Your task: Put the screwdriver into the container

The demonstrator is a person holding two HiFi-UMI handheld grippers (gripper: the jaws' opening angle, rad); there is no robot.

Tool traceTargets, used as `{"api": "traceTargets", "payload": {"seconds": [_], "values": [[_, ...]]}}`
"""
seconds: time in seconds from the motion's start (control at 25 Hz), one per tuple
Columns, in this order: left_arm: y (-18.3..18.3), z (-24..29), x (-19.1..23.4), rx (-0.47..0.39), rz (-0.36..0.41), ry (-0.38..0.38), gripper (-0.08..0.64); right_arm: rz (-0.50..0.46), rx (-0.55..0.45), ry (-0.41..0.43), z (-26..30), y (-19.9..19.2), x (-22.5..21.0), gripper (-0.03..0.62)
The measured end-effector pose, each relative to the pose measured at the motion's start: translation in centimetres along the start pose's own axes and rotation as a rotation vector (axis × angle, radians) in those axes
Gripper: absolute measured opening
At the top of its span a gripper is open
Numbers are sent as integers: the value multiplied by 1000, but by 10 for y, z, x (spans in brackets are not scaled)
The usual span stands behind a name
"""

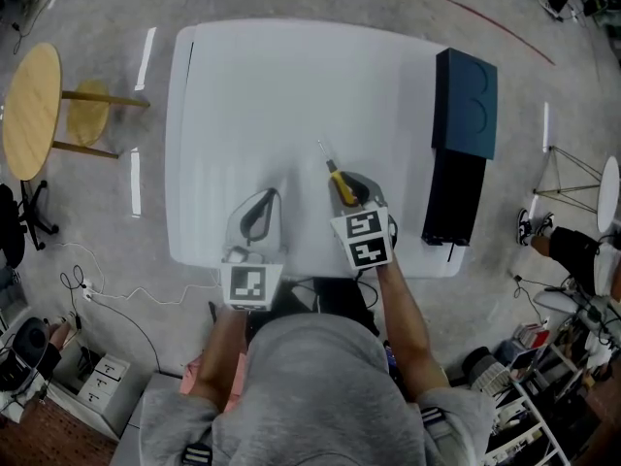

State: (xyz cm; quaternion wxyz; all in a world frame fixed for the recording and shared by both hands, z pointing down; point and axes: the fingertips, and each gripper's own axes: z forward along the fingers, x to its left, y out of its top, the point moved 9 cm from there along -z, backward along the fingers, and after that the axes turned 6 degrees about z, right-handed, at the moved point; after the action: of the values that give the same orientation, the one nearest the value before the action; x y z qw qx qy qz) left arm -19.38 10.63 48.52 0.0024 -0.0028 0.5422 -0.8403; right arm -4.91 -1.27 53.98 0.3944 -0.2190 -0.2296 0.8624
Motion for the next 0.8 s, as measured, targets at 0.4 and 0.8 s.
{"api": "traceTargets", "payload": {"seconds": [0.4, 0.8], "values": [[31, -11, -19, -64, 49, -30, 12, 37, -107, -54, -60, 8, -7, 77], [66, -4, -54, -140, 111, -100, 12, 83, -228, -136, -124, 6, -29, 77]]}}
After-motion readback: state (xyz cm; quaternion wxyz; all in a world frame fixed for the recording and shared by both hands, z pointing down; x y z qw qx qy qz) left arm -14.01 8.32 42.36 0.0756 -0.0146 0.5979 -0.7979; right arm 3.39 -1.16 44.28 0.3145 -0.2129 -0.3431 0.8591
